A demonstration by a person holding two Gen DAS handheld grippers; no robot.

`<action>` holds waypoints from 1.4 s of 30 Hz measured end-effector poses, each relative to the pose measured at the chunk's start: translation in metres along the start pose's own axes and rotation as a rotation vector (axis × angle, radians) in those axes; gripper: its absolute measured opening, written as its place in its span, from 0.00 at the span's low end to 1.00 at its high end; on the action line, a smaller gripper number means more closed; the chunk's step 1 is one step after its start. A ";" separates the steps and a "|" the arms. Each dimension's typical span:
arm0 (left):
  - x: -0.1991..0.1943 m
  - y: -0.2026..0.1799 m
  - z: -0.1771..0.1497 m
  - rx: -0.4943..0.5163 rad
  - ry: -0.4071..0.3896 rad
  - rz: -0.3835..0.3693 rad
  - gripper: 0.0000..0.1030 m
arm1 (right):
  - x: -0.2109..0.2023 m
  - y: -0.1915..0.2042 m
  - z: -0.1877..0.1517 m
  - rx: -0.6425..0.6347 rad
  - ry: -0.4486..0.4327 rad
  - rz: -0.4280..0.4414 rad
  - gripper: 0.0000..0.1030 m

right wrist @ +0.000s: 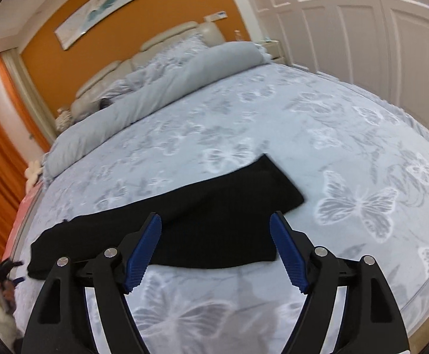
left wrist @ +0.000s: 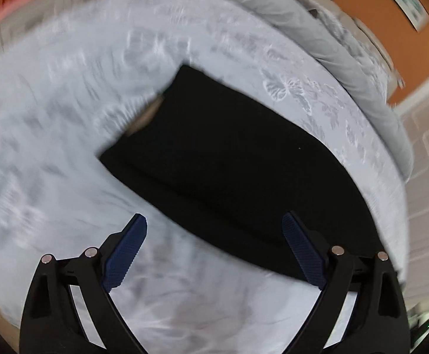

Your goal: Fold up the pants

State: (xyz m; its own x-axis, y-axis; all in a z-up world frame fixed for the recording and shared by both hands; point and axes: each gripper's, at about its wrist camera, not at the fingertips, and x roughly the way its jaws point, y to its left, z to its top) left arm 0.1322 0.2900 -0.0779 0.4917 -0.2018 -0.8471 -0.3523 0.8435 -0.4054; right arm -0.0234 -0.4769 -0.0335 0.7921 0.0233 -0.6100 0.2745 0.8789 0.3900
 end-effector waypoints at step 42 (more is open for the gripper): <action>0.031 0.030 0.016 -0.129 0.060 -0.100 0.09 | 0.126 0.092 0.043 0.055 0.046 0.190 0.03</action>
State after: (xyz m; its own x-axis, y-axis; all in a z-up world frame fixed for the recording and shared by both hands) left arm 0.1494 0.3172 -0.1106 0.4821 -0.3142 -0.8178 -0.4050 0.7478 -0.5261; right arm 0.1249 -0.4134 -0.0452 0.8069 0.2091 -0.5524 0.1529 0.8294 0.5373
